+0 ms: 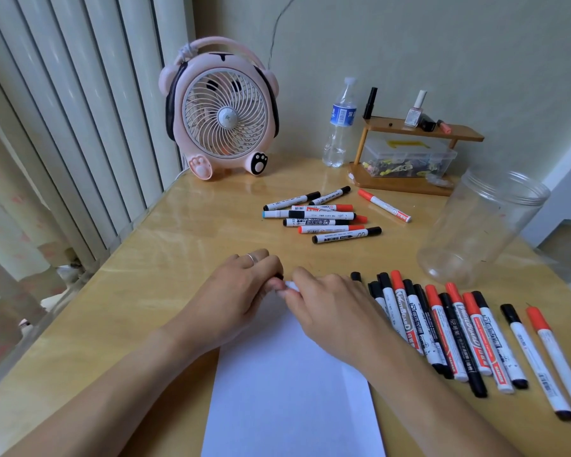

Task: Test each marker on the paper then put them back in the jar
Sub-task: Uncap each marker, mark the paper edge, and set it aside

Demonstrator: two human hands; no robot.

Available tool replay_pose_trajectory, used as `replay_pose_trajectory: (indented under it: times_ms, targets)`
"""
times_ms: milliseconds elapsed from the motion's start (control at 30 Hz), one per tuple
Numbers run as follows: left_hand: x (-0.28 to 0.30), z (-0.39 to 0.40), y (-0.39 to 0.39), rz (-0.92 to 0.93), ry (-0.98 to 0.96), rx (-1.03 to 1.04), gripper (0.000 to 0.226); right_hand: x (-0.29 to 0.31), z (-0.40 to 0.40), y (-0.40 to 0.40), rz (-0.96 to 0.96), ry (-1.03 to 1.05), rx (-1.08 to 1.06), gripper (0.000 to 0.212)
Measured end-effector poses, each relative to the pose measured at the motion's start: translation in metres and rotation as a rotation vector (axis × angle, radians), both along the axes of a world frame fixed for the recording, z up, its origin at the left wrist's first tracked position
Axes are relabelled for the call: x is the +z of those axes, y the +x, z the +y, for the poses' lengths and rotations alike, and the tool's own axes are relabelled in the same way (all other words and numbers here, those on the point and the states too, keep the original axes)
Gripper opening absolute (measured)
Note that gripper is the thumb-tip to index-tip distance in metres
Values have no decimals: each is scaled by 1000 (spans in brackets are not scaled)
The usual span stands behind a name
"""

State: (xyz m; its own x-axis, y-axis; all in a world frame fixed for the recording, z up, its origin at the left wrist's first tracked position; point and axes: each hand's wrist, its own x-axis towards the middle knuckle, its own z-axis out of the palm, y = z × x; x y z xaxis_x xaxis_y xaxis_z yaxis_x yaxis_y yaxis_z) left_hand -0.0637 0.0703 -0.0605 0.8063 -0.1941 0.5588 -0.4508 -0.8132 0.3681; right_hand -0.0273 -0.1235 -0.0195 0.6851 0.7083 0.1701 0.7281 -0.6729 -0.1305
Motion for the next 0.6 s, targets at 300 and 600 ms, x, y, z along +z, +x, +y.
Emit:
replay_pose_trajectory:
  times_ms: [300, 600]
  targets:
    - [-6, 13, 0, 156, -66, 216, 39, -7, -5, 28, 590, 871, -340, 30]
    - [-8, 7, -7, 310, 110, 159, 61, 4, -4, 24, 1425, 1415, -493, 27]
